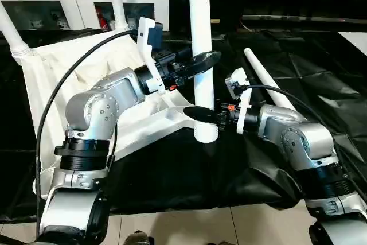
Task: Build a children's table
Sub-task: Pick table leg
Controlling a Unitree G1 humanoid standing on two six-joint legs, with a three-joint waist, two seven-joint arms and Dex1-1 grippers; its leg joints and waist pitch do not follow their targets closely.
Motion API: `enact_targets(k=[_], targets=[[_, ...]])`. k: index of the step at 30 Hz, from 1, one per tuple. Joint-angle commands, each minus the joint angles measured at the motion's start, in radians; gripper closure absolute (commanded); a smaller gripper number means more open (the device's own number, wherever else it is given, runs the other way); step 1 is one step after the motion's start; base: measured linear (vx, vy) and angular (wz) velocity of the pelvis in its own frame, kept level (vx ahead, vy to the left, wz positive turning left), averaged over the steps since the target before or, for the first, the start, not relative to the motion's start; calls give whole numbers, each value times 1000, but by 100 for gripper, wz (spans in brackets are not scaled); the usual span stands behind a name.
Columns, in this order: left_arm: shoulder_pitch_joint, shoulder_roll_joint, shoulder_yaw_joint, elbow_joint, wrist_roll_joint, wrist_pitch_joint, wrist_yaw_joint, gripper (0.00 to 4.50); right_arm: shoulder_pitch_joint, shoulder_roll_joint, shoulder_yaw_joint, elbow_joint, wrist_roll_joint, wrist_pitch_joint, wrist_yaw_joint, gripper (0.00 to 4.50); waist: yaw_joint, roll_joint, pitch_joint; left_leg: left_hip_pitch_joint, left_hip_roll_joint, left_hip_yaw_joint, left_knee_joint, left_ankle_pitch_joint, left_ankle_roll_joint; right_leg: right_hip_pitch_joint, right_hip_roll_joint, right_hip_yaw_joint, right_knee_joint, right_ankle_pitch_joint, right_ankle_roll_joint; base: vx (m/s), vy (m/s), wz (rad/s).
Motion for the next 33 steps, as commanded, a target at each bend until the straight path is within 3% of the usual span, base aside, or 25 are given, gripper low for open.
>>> enact_targets(k=[1, 4, 5, 18, 20, 23, 25, 26, 33], targets=[[-24, -2, 8, 5, -3, 3, 10, 171, -11, -4, -3, 9, -7, -11, -3, 257, 1, -3, -88, 16, 28, -7, -64, -160, -6, 60, -62, 42, -72, -277, -151, 0, 0, 0], [-26, -2, 10, 8, -1, -2, 9, 177, -16, -5, 1, 14, -21, -31, -5, 257, 1, -4, -87, 15, 27, -6, -63, -156, -5, 60, -62, 42, -72, -275, -150, 0, 0, 0], [-26, -1, 10, 8, -1, -3, 9, 193, -16, -5, 1, 14, -21, -32, -6, 201, 1, -4, -87, 15, 27, -6, -63, -156, -4, 60, -62, 42, -73, -278, -149, 0, 0, 0], [-37, 22, -21, -3, 20, -12, -11, 281, -40, -31, 6, 23, -27, -46, 41, 94, 0, -5, -87, 16, 28, -6, -63, -156, -1, 60, -61, 42, -71, -272, -153, 0, 0, 0], [-53, 14, -11, -1, 15, -15, 1, 282, -45, -36, 0, 26, -28, -44, 39, 83, 0, -14, -88, 15, 28, -4, -62, -148, 2, 61, -62, 42, -71, -270, -153, 0, 0, 0], [-62, 14, -8, 0, 17, -20, 3, 283, -51, -31, -24, 30, -16, -41, 25, 75, 2, 0, -88, 17, 28, -6, -61, -147, 1, 60, -62, 42, -69, -268, -156, 0, 0, 0], [-60, 20, -18, 4, 25, -31, -11, 284, -49, -35, -14, 35, -34, -57, 24, 75, 1, -6, -87, 15, 26, -5, -62, -150, 1, 61, -62, 42, -72, -273, -154, 0, 0, 0], [-59, 20, -21, 7, 33, -43, -10, 284, -48, -37, -9, 37, -41, -64, 25, 75, 1, -1, -88, 15, 27, -6, -61, -150, -1, 61, -63, 42, -71, -271, -155, 0, 0, 0], [-70, 26, -28, 23, 46, -43, -6, 284, -45, -45, -7, 29, -42, -63, 31, 75, -1, -4, -89, 16, 27, -6, -61, -147, 4, 62, -61, 41, -69, -249, -167, 0, 0, 0]])
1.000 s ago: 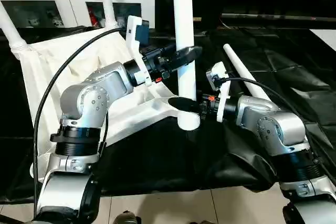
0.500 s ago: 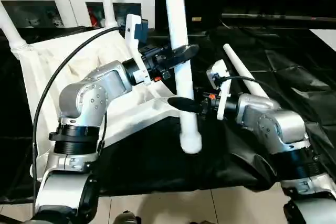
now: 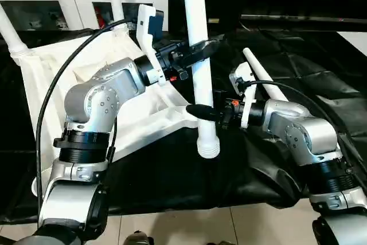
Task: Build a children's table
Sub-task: Pick table leg
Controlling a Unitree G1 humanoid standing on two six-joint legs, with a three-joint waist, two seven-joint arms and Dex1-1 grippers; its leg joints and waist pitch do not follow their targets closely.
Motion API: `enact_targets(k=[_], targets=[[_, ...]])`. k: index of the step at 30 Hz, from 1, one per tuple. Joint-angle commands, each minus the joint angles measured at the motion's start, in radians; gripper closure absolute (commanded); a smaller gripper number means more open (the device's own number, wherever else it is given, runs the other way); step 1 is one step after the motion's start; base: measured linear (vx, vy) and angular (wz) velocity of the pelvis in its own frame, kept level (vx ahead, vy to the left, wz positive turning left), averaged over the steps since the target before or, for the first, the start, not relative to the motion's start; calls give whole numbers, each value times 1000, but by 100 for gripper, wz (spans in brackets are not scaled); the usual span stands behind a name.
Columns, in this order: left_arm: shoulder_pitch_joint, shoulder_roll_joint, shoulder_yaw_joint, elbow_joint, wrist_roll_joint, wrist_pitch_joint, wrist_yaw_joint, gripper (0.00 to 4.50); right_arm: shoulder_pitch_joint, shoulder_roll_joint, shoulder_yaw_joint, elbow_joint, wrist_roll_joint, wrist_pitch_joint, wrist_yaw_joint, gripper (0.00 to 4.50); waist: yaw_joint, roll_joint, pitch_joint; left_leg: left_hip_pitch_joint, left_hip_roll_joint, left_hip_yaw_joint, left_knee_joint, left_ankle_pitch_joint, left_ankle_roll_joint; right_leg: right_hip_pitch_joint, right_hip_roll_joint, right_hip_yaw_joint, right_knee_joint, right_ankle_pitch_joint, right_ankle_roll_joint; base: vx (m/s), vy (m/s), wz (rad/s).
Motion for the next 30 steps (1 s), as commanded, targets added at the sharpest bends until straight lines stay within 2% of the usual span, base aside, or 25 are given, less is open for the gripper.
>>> enact_targets(k=[1, 5, 7, 11, 14, 22, 26, 29, 30], targets=[[-25, 15, -23, 7, 29, -4, -4, 284, -13, -26, -1, -12, -6, -5, 17, 75, 0, -3, -90, 15, 27, -6, -61, -147, 5, 62, -60, 41, -68, -248, -164, 0, 0, 0], [-32, 28, -47, 5, 44, 2, -18, 284, -6, -70, 36, -23, -27, -15, 72, 75, 3, -4, -88, 18, 28, -5, -60, -151, 6, 61, -60, 42, -70, -262, -156, 0, 0, 0], [-32, 28, -52, 4, 45, -1, -21, 284, 12, -92, 84, -14, -81, -58, 89, 75, 4, -6, -89, 15, 27, -5, -59, -145, 3, 63, -61, 42, -70, -264, -155, 0, 0, 0], [-31, 31, -61, 8, 57, -9, -20, 284, 23, -85, 110, 26, -132, -102, 57, 75, 1, -7, -88, 13, 26, -5, -59, -144, 5, 61, -61, 41, -70, -272, -158, 0, 0, 0], [-30, 33, -64, 7, 60, -12, -24, 284, 36, -74, 118, 68, -153, -144, 41, 75, 0, -9, -87, 13, 26, -5, -59, -153, 5, 61, -62, 41, -72, -287, -157, 0, 0, 0], [-28, 35, -66, 6, 59, -3, -28, 284, 62, -50, 134, 160, -183, -243, 64, 75, -1, -4, -88, 14, 28, -6, -59, -165, 10, 61, -62, 40, -70, -278, -169, 0, 0, 0], [-27, 31, -62, 16, 55, 0, -29, 284, 52, -15, 125, 235, -185, -291, 57, 75, -3, -4, -88, 16, 28, -5, -59, -172, 13, 59, -63, 40, -71, -279, -179, 0, 0, 0], [-26, 29, -61, 18, 52, 3, -32, 284, 46, 0, 121, 261, -179, -308, 65, 75, -3, -3, -88, 16, 29, -6, -59, -168, 15, 61, -61, 40, -70, -263, -185, 0, 0, 0], [-25, 28, -60, 18, 49, 6, -35, 284, 41, 7, 120, 279, -177, -319, 71, 75, -4, -9, -88, 15, 29, -5, -59, -169, 16, 61, -61, 40, -70, -263, -185, 0, 0, 0]])
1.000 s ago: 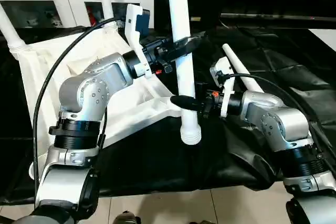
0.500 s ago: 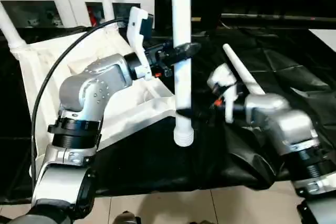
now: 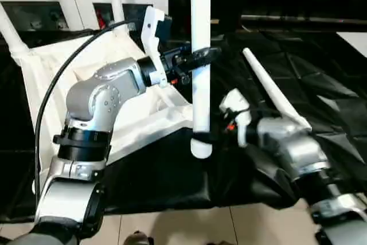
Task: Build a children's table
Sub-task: Pick table leg
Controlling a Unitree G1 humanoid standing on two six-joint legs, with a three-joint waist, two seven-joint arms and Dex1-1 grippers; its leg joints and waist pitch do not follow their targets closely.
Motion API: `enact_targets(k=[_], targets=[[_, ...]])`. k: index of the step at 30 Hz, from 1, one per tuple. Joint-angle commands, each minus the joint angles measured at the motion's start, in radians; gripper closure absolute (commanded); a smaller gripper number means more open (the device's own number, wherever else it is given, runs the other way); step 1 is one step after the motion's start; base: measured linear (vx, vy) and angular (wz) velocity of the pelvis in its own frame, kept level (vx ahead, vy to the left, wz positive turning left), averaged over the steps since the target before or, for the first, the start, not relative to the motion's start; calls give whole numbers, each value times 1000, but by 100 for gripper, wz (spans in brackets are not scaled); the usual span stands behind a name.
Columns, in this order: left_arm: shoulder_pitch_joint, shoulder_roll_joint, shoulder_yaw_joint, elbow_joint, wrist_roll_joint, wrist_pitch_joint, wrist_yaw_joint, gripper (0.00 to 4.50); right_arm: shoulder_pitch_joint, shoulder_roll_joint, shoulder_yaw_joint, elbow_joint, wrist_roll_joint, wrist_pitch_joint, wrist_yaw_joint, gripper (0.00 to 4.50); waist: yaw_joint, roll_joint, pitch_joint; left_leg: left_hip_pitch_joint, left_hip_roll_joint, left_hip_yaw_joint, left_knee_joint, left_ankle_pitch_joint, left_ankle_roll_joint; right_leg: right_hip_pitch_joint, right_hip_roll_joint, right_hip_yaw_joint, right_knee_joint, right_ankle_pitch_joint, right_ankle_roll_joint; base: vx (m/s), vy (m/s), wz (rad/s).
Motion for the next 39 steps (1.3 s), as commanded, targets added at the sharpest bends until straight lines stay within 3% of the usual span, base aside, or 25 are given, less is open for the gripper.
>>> enact_targets(k=[1, 12, 30, 33, 37, 38, 39], targets=[[-11, 0, -5, 10, -4, 13, -12, 284, -12, 4, -8, 24, -2, -26, 5, 75, -1, -5, -88, 15, 29, -6, -61, -168, 17, 61, -63, 40, -69, -262, -186, 0, 0, 0], [-4, 3, -6, 13, -7, 15, -26, 284, -44, 38, 2, 142, -30, -118, 65, 75, -1, -8, -87, 15, 30, -5, -62, -168, 24, 60, -65, 40, -70, -278, -190, 0, 0, 0], [-2, 7, -11, 15, -1, 12, -40, 284, -59, 51, -19, 200, -36, -172, 104, 226, -2, -6, -86, 16, 30, -6, -62, -179, 24, 60, -64, 40, -71, -288, -191, 0, 0, 0], [-7, 2, -2, 24, -12, 50, -17, 214, -59, 55, -27, 202, -33, -177, 95, 252, -2, -6, -86, 15, 30, -5, -62, -178, 24, 59, -64, 41, -70, -290, -191, 0, 0, 0], [-15, -18, 26, 36, -23, 50, 16, 194, -62, 71, -62, 204, -8, -172, 65, 256, -1, -6, -87, 16, 29, -5, -61, -174, 26, 59, -63, 40, -71, -282, -196, 0, 0, 0], [-15, -19, 28, 38, -20, 38, 16, 170, -62, 77, -75, 200, 6, -164, 60, 257, 0, -4, -87, 15, 30, -7, -62, -174, 25, 60, -63, 40, -70, -281, -196, 0, 0, 0], [-13, -36, 51, 49, -12, -10, 45, 169, -61, 89, -112, 188, 46, -142, 45, 257, 0, -2, -88, 16, 30, -7, -62, -176, 26, 60, -64, 39, -70, -278, -196, 0, 0, 0]])
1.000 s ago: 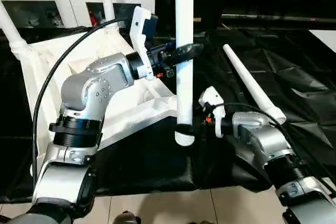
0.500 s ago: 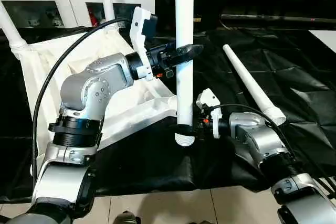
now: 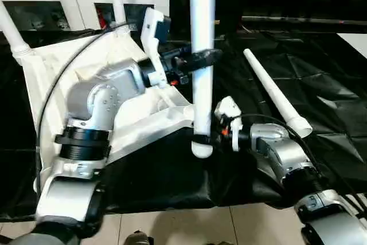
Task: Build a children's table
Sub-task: Pick table leg
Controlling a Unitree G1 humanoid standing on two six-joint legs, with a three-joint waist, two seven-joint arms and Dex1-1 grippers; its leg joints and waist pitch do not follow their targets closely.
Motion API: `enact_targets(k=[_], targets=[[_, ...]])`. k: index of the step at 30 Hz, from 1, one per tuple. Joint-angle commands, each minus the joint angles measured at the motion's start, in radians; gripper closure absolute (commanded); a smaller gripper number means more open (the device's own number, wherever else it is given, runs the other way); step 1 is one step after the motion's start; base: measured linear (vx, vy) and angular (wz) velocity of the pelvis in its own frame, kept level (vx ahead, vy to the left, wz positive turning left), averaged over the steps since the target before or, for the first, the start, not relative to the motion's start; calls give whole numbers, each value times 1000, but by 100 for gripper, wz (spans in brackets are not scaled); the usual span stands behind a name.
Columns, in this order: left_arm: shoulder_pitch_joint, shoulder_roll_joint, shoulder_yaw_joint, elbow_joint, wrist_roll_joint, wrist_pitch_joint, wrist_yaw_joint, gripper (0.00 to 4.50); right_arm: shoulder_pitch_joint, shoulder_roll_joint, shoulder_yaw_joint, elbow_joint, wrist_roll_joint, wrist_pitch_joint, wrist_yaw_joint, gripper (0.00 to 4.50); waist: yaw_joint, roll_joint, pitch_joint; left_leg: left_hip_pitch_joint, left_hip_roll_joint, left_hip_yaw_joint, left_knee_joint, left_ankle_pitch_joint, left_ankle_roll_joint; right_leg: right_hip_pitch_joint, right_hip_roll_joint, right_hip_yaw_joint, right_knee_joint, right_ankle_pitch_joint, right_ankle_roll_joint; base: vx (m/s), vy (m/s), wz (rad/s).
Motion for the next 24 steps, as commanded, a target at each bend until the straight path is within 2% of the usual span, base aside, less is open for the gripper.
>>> enact_targets(k=[1, 2, 3, 4, 5, 8, 13, 16, 17, 19, 21, 23, 24], targets=[[-10, -28, 43, 18, 11, -80, 49, 169, -20, 14, -72, -30, 70, 34, -24, 257, -1, -3, -88, 15, 30, -7, -64, -176, 28, 62, -65, 40, -72, -269, -197, 0, 0, 0], [-10, -28, 43, 18, 11, -80, 49, 160, -20, 14, -72, -30, 70, 34, -24, 257, 0, -3, -88, 15, 30, -7, -64, -177, 31, 62, -65, 40, -74, -267, -197, 0, 0, 0], [-9, -48, 67, 25, 12, -123, 74, 160, -17, 19, -95, -42, 95, 48, -33, 257, 1, -4, -89, 15, 30, -7, -64, -173, 32, 63, -64, 39, -72, -258, -198, 0, 0, 0], [-5, -76, 101, 31, -4, -167, 96, 126, -13, 25, -125, -63, 133, 74, -39, 257, 0, -3, -88, 13, 28, -6, -63, -169, 38, 64, -63, 39, -74, -246, -201, 0, 0, 0], [-1, -97, 131, 31, -30, -178, 108, 120, -9, 30, -147, -79, 161, 92, -43, 257, 1, -4, -89, 13, 29, -6, -63, -169, 39, 65, -64, 39, -74, -242, -201, 0, 0, 0], [8, -146, 191, 21, -92, -181, 138, 120, 1, 41, -195, -115, 212, 135, -49, 257, 5, -3, -91, 14, 30, -7, -62, -163, 43, 64, -65, 38, -71, -231, -210, 0, 0, 0], [19, -175, 229, 3, -140, -173, 175, 120, 10, 50, -241, -150, 246, 171, -97, 257, 4, 1, -89, 15, 30, -7, -64, -173, 39, 62, -64, 37, -73, -246, -211, 0, 0, 0], [55, -114, 153, 7, 2, -198, 199, 120, 4, 51, -268, -144, 232, 175, -179, 257, 2, 3, -88, 17, 31, -9, -68, -184, 25, 60, -63, 37, -77, -284, -183, 0, 0, 0], [70, -91, 124, 12, 55, -214, 207, 120, 6, 52, -284, -153, 251, 197, -190, 257, -1, 4, -88, 19, 31, -9, -69, -195, 19, 58, -61, 37, -79, -304, -159, 0, 0, 0], [99, -55, 84, 11, 127, -225, 227, 120, 11, 51, -305, -177, 287, 239, -191, 257, -2, 7, -89, 21, 33, -12, -72, -196, 11, 59, -60, 38, -79, -310, -140, 0, 0, 0], [125, -31, 61, 0, 165, -217, 250, 120, 20, 47, -312, -209, 307, 271, -181, 257, -1, 6, -89, 20, 33, -12, -72, -187, 11, 58, -60, 39, -75, -274, -143, 0, 0, 0], [143, -13, 36, -13, 187, -201, 268, 120, 33, 35, -282, -241, 288, 281, -163, 257, -1, 5, -90, 18, 33, -10, -71, -177, 9, 58, -61, 39, -72, -247, -162, 0, 0, 0], [143, -12, 34, -12, 189, -201, 271, 120, 35, 34, -279, -244, 287, 283, -162, 257, 0, 1, -90, 18, 32, -9, -71, -180, 10, 59, -61, 38, -73, -251, -162, 0, 0, 0]])
